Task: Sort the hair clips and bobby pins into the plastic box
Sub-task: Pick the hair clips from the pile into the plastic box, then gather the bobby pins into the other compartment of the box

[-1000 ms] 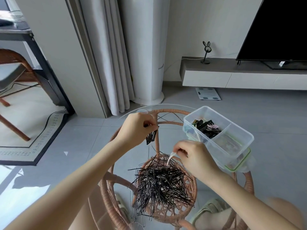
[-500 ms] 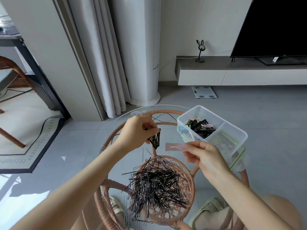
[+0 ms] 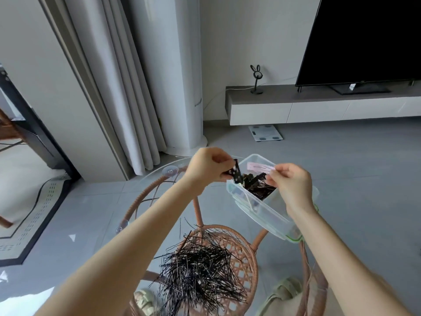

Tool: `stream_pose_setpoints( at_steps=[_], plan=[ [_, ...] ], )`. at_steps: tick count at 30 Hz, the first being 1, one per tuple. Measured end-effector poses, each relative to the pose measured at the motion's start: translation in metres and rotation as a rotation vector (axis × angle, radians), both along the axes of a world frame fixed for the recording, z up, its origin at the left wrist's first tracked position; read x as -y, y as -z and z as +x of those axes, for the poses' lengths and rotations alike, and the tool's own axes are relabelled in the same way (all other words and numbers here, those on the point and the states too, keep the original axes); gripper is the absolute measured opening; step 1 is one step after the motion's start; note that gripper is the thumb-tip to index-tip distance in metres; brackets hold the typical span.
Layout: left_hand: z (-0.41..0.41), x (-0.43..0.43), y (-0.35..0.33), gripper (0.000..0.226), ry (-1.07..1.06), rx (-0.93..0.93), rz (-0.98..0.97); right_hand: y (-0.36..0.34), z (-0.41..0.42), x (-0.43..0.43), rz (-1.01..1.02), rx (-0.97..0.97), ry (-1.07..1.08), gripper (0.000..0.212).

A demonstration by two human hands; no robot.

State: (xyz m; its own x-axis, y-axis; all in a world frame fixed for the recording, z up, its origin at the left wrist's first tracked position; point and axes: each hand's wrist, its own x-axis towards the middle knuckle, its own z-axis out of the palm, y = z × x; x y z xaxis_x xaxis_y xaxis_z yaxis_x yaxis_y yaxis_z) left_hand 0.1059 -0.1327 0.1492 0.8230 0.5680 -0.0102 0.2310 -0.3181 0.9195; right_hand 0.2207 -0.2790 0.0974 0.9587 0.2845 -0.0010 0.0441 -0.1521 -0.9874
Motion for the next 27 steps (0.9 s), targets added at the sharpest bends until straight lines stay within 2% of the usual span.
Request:
stream_pose_setpoints(
  at_steps=[2,4,6,9,11,13,15,17,22,24,26,27],
  plan=[
    [0.025,0.002,0.003,0.015,0.066,-0.042,0.009,-0.001,0.009,-0.003,-0.204,0.105,-0.033,0.018],
    [0.041,0.002,0.009,0.026,0.123,-0.165,0.153,-0.007,0.004,0.002,-0.375,0.34,0.003,0.02],
    [0.04,-0.002,0.014,0.027,0.102,-0.251,0.366,-0.012,-0.013,0.012,-0.336,0.46,-0.028,0.016],
    [0.006,-0.011,0.026,0.024,0.058,-0.234,0.427,0.0,-0.047,0.034,-0.271,0.427,-0.364,0.018],
    [-0.033,-0.017,0.043,0.028,0.092,-0.252,0.477,0.018,-0.071,0.05,-0.356,0.348,-0.662,0.045],
    [-0.073,-0.023,0.067,0.045,0.16,-0.343,0.525,0.042,-0.089,0.062,-0.577,0.339,-0.927,0.089],
    [-0.109,-0.023,0.092,0.079,0.188,-0.414,0.458,0.068,-0.101,0.067,-0.798,0.498,-1.065,0.117],
    [-0.133,-0.018,0.119,0.097,0.162,-0.402,0.375,0.086,-0.113,0.063,-0.879,0.658,-1.079,0.128],
    [-0.138,0.022,0.149,0.089,0.134,-0.271,0.485,0.099,-0.134,0.031,-0.812,0.804,-1.004,0.125],
    [-0.133,0.033,0.144,0.079,0.045,-0.161,0.328,0.098,-0.142,0.021,-0.706,0.785,-0.983,0.123],
    [-0.131,0.033,0.136,0.062,-0.057,-0.073,0.122,0.09,-0.148,0.018,-0.582,0.672,-1.017,0.123],
    [-0.131,0.029,0.132,0.061,-0.097,-0.049,0.084,0.081,-0.148,0.018,-0.546,0.589,-1.043,0.123]
  ],
)
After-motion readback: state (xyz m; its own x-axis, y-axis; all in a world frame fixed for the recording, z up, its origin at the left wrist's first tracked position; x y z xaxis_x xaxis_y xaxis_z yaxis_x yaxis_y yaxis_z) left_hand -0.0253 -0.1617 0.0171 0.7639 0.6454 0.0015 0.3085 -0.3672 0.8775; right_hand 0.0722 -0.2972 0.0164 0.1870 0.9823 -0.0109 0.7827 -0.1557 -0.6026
